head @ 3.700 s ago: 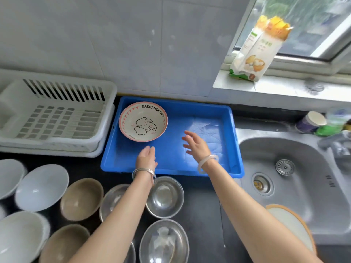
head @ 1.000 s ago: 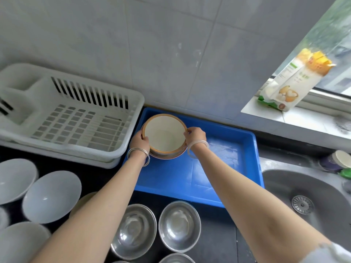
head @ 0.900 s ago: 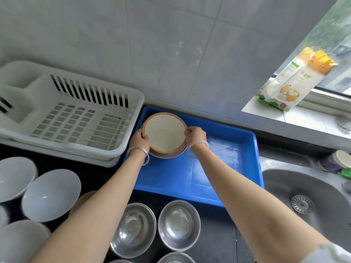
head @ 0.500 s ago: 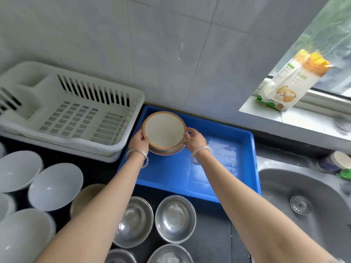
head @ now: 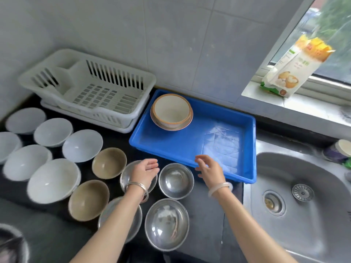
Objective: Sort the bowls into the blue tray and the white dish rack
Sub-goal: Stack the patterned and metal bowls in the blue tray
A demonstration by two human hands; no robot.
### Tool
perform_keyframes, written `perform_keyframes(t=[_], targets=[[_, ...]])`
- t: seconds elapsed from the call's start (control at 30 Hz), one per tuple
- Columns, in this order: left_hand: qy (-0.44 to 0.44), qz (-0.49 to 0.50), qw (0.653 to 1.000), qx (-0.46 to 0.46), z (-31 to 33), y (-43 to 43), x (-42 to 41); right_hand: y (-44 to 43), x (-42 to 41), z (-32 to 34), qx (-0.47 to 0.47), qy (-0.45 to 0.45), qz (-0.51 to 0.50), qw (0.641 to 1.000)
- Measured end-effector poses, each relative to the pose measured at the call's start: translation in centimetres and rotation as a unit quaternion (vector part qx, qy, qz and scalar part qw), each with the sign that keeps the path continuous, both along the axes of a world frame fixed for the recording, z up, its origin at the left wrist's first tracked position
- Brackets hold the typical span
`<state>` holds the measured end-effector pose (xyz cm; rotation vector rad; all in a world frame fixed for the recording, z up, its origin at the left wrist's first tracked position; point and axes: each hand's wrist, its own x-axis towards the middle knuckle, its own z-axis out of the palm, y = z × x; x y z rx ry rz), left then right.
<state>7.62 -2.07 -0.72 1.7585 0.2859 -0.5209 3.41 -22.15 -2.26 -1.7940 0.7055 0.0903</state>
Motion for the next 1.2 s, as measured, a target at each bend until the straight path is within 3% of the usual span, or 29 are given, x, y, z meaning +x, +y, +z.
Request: perform_keyframes(t=[0.13, 0.23, 0.4, 0.53, 0.67, 0.97, 1.2], targets=[[0.032, -0.036, 0.998, 0.050, -1.7, 1.2, -4.7, 0.5, -4.0, -2.8, -0.049, 0.077, 0.021, 0.996], [0.041, -0.081, 0.992, 0.083, -2.7, 1.7, -6.9, 0.9, -4.8, -3.7, -0.030, 0.117, 0.032, 0.992], [0.018, -0.150, 0.978, 0.146, -3.8, 2.0, -7.6, 2.0, -4.0, -4.4, 0.037, 0.158, 0.011, 0.987], [0.021, -0.151, 0.971, 0.182, -4.4, 1.9, -7.5, 2.5, -3.4, -4.6, 0.128, 0.160, -0.050, 0.978], [0.026, -0.137, 0.973, 0.183, -4.8, 1.8, -7.4, 2.1, -3.5, -4.0, 0.124, 0.142, -0.079, 0.979], [0.022, -0.109, 0.984, 0.141, -5.0, 1.0, -6.7, -0.3, -6.3, 0.4, 0.077, 0.072, -0.031, 0.994], [0.030, -0.067, 0.994, 0.085, -5.2, -0.2, -6.3, -0.1, -8.8, 0.6, 0.007, 0.084, -0.024, 0.996]])
